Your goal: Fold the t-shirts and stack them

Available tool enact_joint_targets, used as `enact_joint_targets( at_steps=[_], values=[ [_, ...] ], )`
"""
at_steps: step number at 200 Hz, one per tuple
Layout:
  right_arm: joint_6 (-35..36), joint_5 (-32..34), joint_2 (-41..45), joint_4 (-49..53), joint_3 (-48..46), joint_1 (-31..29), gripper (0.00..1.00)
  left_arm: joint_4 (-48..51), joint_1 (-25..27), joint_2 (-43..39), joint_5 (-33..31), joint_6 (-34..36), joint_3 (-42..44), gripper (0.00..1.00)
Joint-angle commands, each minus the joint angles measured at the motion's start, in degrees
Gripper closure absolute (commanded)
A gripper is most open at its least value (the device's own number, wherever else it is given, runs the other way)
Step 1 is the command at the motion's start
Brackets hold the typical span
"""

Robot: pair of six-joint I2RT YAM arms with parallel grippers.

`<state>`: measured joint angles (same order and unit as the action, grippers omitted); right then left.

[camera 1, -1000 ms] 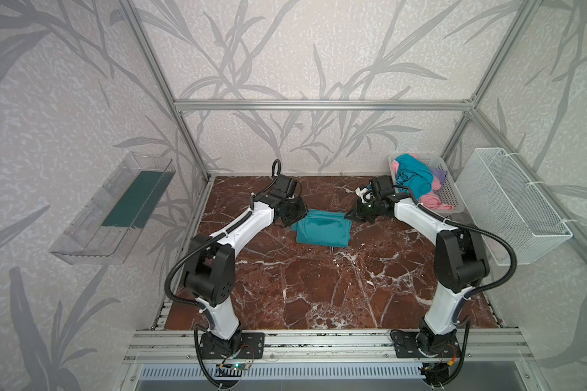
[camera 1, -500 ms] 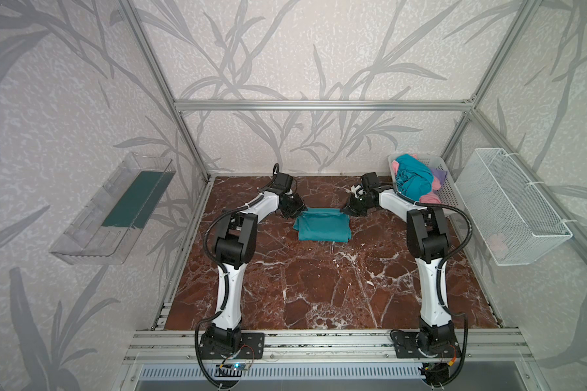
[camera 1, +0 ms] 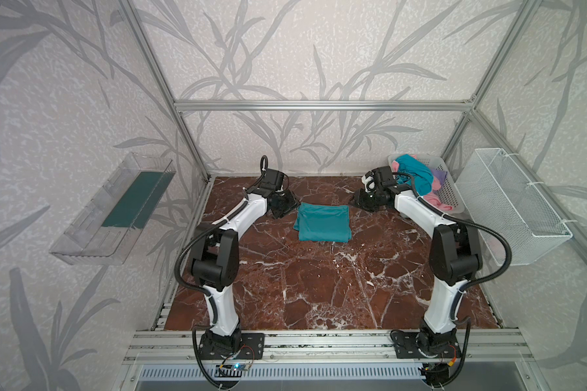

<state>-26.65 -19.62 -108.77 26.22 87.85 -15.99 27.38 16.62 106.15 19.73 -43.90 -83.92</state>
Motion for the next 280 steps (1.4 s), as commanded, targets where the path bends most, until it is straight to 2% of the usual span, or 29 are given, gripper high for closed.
enact_joint_targets(
  at_steps=[1,15,25,60,76,94,114,125,141,157,188,209,218,239,280],
  values=[
    [3.17,4.47,0.42,2.11,-3.25,-2.89,0.63,-0.45,1.74,-0.87,-1.33,-0.17,5.78,0.43],
    [2.79,2.45,-1.28,2.35,-3.86,-3.58,0.75,-3.36,3.13,0.08,0.37,-1.45,7.6,0.48],
    [1.73,0.8,-2.52,2.01,-4.45,-3.78,0.77,-3.88,4.24,1.5,0.72,-1.88,7.34,0.48],
    [0.66,0.4,-7.15,0.72,-4.95,-4.09,0.78,-5.56,5.8,6.99,0.9,-2.76,6.43,0.48],
    [1.47,2.11,-9.93,2.68,-3.89,-3.98,0.77,-4.0,5.15,8.39,-0.55,-2.6,6.68,0.56],
    [1.69,4.22,-11.98,4.23,-3.64,-3.63,0.78,-2.88,4.01,8.9,-2.06,-2.68,8.54,0.59],
    [1.94,4.41,-11.42,3.95,-3.79,-3.44,0.78,-0.04,3.59,9.18,-4.21,-2.04,9.89,0.6],
    [2.55,4.62,-10.34,4.1,-3.04,-3.44,0.78,0.66,3.72,8.73,-3.0,-1.76,10.4,0.66],
    [3.24,5.26,-8.18,4.27,-1.44,-3.44,0.75,1.56,4.58,6.73,-1.36,-1.26,10.09,0.66],
    [3.65,5.26,-6.23,4.46,0.94,-3.44,0.73,4.78,5.99,4.14,0.06,0.13,7.57,0.66],
    [4.64,6.39,-4.97,3.67,4.94,-4.29,0.72,9.11,6.1,-0.08,0.6,1.46,2.11,0.57],
    [4.95,5.99,-7.71,4.53,8.49,-4.83,0.78,9.92,5.63,1.01,-1.87,3.08,-3.56,0.57],
    [4.86,5.46,-9.2,4.3,9.8,-5.13,0.81,10.13,5.37,3.02,-2.25,3.53,-6.61,0.61],
    [4.85,5.13,-12.94,4.94,13.23,-5.63,0.85,9.97,4.68,9.38,-2.51,3.5,-12.89,0.78],
    [6.43,6.61,-21.66,7.72,20.54,-5.52,0.87,8.04,3.36,19.31,-1.58,2.38,-19.25,0.85]
  ],
)
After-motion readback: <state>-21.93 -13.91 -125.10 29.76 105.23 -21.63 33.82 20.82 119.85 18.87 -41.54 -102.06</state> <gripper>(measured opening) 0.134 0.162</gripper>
